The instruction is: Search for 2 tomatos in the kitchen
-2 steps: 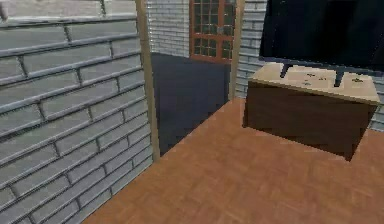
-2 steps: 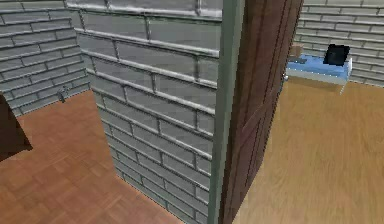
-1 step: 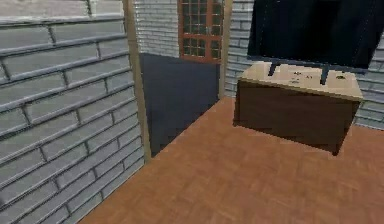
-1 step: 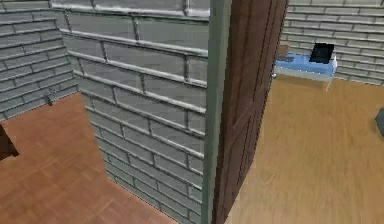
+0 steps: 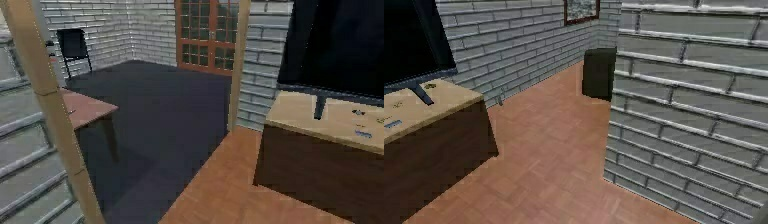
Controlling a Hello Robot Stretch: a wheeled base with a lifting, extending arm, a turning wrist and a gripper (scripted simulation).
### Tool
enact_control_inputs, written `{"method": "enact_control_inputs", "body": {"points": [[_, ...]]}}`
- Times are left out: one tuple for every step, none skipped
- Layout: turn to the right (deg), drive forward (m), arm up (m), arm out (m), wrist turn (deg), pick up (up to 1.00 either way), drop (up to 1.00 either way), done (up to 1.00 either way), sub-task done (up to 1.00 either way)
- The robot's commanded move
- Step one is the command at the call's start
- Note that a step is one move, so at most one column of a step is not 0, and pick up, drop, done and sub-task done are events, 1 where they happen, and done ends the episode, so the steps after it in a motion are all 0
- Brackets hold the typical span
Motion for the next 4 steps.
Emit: {"method": "enact_control_inputs", "body": {"points": [[0.0, 0.65, 0.00, 0.00, 0.0, 0.00, 0.00, 0.00, 0.00], [-39.0, 0.00, 0.00, 0.00, 0.0, 0.00, 0.00, 0.00, 0.00], [0.0, 0.55, 0.00, 0.00, 0.0, 0.00, 0.00, 0.00, 0.00], [-45.0, 0.00, 0.00, 0.00, 0.0, 0.00, 0.00, 0.00, 0.00]]}}
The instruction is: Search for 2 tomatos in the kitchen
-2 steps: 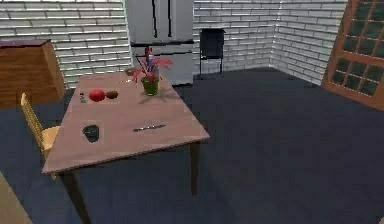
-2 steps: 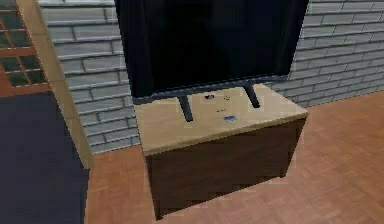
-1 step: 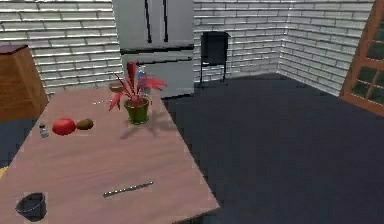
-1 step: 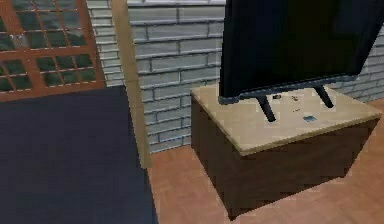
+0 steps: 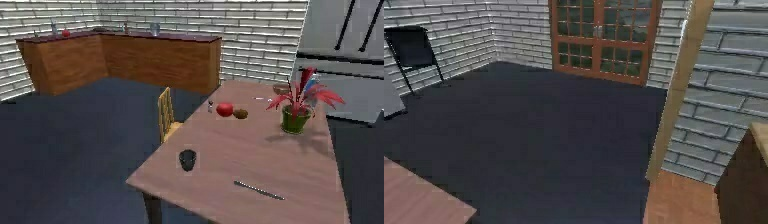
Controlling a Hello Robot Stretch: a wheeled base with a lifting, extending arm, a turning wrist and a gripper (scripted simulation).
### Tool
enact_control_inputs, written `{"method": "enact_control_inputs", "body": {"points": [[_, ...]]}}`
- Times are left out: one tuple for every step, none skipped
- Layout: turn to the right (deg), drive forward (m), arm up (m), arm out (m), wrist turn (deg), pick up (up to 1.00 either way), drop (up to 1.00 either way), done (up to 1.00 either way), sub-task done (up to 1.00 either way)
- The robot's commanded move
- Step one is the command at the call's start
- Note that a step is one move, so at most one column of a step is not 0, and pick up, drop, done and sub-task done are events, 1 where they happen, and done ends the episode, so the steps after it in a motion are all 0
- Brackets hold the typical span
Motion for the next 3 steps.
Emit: {"method": "enact_control_inputs", "body": {"points": [[-36.0, 0.00, 0.00, 0.00, 0.0, 0.00, 0.00, 0.00, 0.00], [0.0, 0.85, 0.00, 0.00, 0.0, 0.00, 0.00, 0.00, 0.00], [33.0, 0.00, 0.00, 0.00, 0.0, 0.00, 0.00, 0.00, 0.00]]}}
